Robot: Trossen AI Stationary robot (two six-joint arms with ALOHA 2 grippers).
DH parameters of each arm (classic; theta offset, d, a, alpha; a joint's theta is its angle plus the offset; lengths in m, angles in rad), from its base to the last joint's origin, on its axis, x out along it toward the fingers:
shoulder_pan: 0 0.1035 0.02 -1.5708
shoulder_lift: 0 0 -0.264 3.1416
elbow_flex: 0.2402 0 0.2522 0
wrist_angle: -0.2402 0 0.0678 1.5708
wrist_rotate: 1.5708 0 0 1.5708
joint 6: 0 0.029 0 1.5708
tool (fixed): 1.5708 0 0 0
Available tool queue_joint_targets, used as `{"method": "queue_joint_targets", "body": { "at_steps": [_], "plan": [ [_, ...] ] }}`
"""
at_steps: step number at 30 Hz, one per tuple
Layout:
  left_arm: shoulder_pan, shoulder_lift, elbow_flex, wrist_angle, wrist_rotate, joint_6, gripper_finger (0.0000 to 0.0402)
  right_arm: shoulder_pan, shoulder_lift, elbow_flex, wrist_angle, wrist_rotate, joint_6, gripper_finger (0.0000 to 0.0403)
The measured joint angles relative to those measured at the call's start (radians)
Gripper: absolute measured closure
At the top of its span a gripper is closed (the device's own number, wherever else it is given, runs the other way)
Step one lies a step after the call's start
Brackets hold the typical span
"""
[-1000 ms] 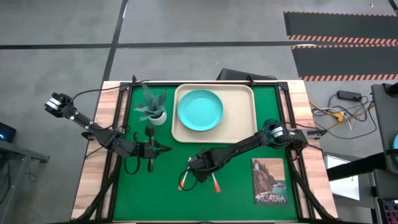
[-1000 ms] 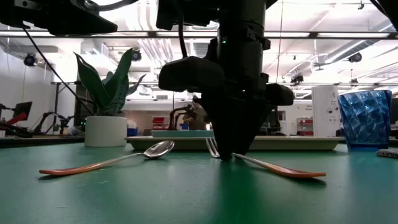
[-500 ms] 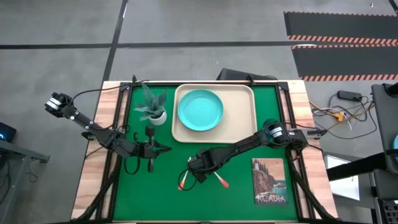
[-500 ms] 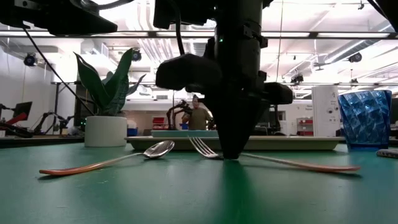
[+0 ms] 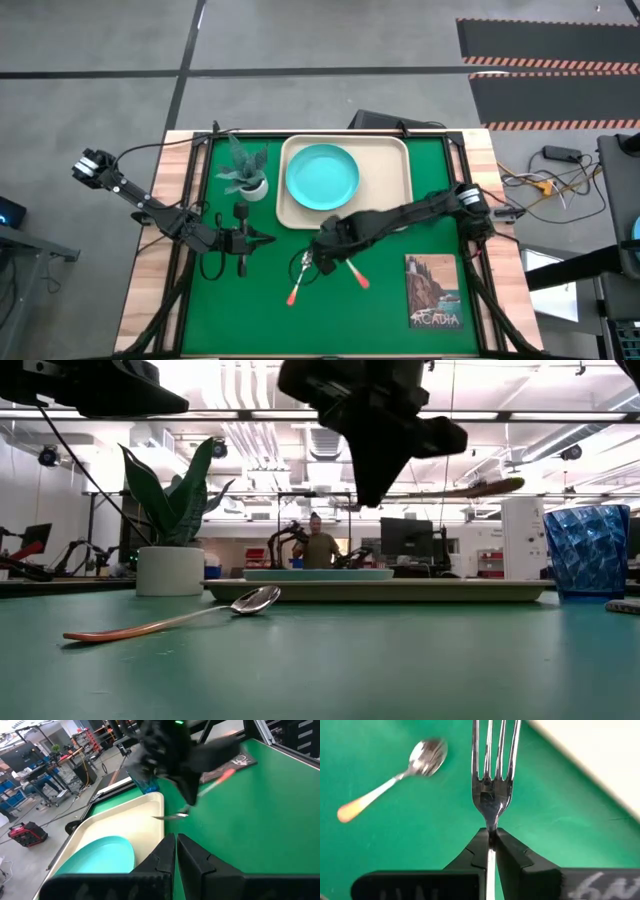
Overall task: Pick and place plate/cup/fork/spoon on tray
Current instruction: Put the orange fork on the light white tray to the right of the blue plate
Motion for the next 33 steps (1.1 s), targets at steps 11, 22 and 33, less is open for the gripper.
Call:
{"method": "queue_joint_targets", "body": {
  "at_steps": [11,22,33],
  "plan": [
    [0.0,0.0,0.0,0.001,0.0,0.0,0.0398,-0.208,-0.107,-0.005,-0.089,0.05,-0.014,0.039],
    [0.0,0.0,0.0,0.0,0.0,0.0,0.0398,-0.41,-0.127,-0.022,-0.146,0.044,-0.093,0.039],
    [0.0,0.0,-0.001,0.0,0.0,0.001,0.0398,-0.478,-0.127,-0.062,-0.155,0.041,-0.161,0.0392]
  ]
}}
